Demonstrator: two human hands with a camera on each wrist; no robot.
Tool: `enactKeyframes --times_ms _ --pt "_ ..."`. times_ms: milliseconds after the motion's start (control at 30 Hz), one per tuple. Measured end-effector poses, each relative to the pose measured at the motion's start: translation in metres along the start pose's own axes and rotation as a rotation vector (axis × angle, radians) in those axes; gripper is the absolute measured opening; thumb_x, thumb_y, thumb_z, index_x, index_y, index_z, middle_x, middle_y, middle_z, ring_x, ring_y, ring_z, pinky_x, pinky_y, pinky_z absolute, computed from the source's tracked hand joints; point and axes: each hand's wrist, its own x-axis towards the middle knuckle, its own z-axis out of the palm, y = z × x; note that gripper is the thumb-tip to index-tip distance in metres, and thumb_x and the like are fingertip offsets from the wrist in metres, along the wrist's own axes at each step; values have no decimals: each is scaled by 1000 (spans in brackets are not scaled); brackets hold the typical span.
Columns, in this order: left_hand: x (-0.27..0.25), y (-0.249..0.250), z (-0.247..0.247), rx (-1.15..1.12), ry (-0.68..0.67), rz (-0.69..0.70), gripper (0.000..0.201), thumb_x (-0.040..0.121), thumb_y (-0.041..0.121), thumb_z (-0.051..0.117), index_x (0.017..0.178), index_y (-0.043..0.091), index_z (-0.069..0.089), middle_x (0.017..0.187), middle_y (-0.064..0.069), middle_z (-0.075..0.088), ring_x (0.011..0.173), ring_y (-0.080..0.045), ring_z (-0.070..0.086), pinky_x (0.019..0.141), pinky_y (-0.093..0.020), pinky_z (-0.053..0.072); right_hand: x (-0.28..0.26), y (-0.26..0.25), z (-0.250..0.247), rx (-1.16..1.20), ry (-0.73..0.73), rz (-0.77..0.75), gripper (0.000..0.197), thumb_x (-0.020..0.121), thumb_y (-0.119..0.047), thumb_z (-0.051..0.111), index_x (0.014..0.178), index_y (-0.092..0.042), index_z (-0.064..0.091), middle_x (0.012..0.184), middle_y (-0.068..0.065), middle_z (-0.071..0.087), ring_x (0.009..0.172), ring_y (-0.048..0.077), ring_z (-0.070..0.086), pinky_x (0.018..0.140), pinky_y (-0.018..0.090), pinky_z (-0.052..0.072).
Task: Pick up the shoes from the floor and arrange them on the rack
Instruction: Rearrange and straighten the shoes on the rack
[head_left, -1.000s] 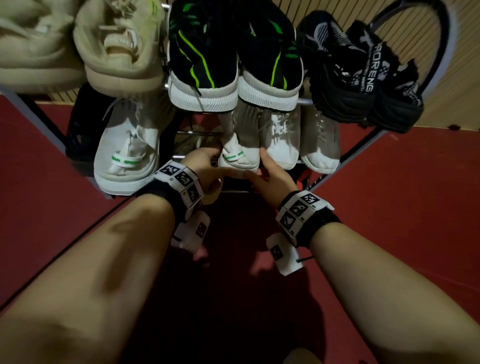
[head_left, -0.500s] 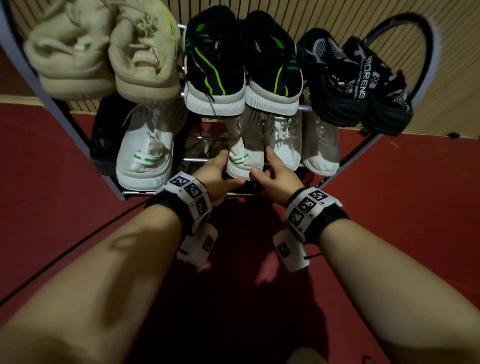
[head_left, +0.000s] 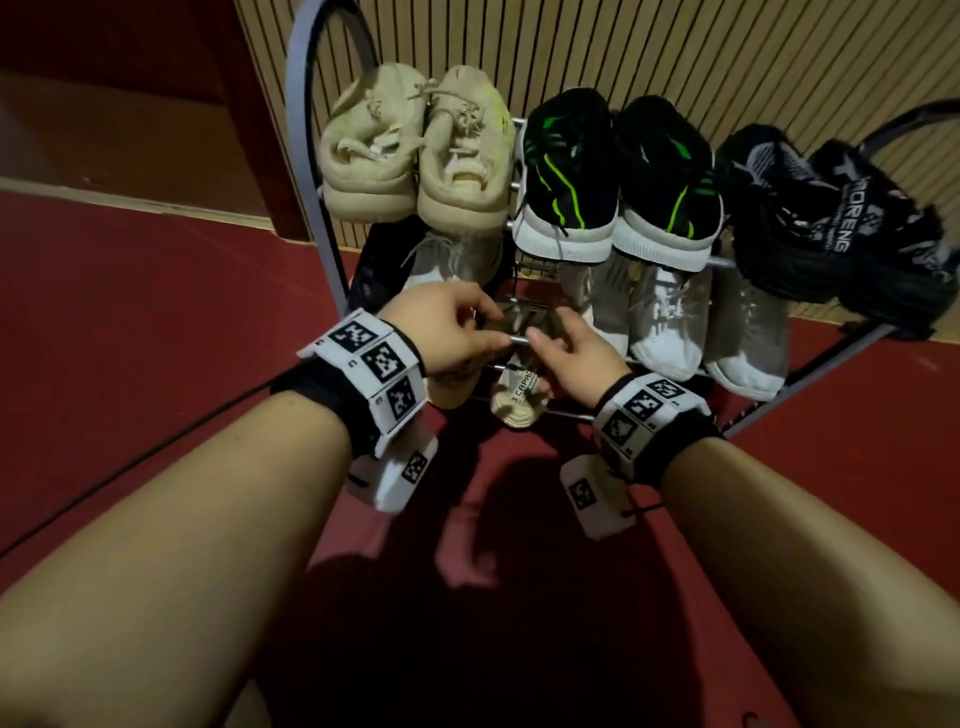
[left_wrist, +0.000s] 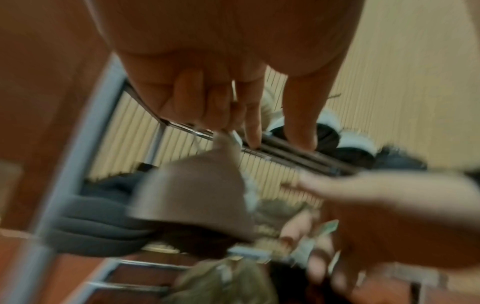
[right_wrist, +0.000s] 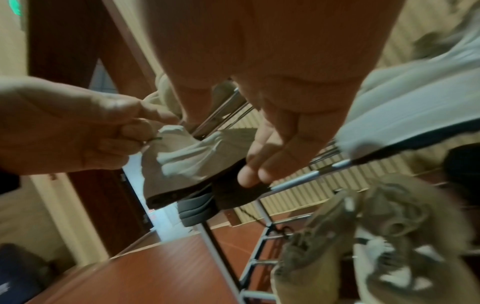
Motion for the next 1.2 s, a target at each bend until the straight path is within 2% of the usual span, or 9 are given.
enactKeyframes --times_ms 67,200,367,533,633,700,867,1067,1200 --pt "-1 -12 -10 49 73 -28 42 77 42 70 114 23 62 103 2 62 97 -14 59 82 -24 44 2 -7 11 -11 -53 -21 66 94 -37 51 147 -15 19 72 -8 57 65 18 61 64 31 50" --pt "0 -37 -17 149 122 -31 80 67 46 77 137 27 41 127 -6 44 117 -23 50 97 -30 41 7 -20 31 -11 -132 -47 92 88 -48 55 150 -22 -7 88 -7 68 85 19 68 80 35 55" --pt "4 -78 -16 -68 -71 -264 136 46 64 79 148 35 -6 152 -9 22 137 -25 30 111 -38 31 22 -26 57 145 -193 -4 106 82 -47 64 147 -29 -19 120 13 63 91 23 67 72 31 56" --pt "12 -92 -17 -175 -152 -247 111 72 35 77 150 25 -1 153 -1 26 138 -16 31 102 -20 28 31 -24 65 97 -208 -9 105 83 -43 65 149 -24 -14 139 9 48 98 14 59 63 11 50" --pt "17 -95 -17 -178 -216 -218 111 70 37 77 150 31 0 151 5 31 132 -12 37 96 -18 33 33 -21 65 105 -227 -54 104 82 -37 69 150 -23 -8 145 4 42 130 17 44 101 22 41" --pt "19 -93 -16 -211 -248 -197 105 73 33 76 149 33 2 138 16 38 119 -3 42 83 -7 36 35 -17 66 107 -241 -87 103 81 -33 70 150 -23 -6 145 -1 41 133 13 39 109 29 35" --pt "18 -83 -17 -299 -217 -142 98 78 14 73 148 30 7 117 23 37 111 5 34 58 10 29 35 -11 67 175 -233 -118 99 82 -30 70 151 -26 1 132 -11 48 120 4 48 97 18 43" --pt "23 -73 7 -368 -203 -67 107 74 15 77 150 28 3 135 20 29 123 5 25 80 3 27 27 5 52 327 -219 -173 101 82 -9 69 151 -26 -4 142 -1 44 111 7 55 88 13 48" --pt "28 -61 28 -399 -226 -57 104 75 13 76 149 30 5 126 22 32 118 6 30 68 7 32 18 19 34 325 -198 -140 89 81 -9 69 150 -16 11 131 5 54 87 -3 62 73 9 50"
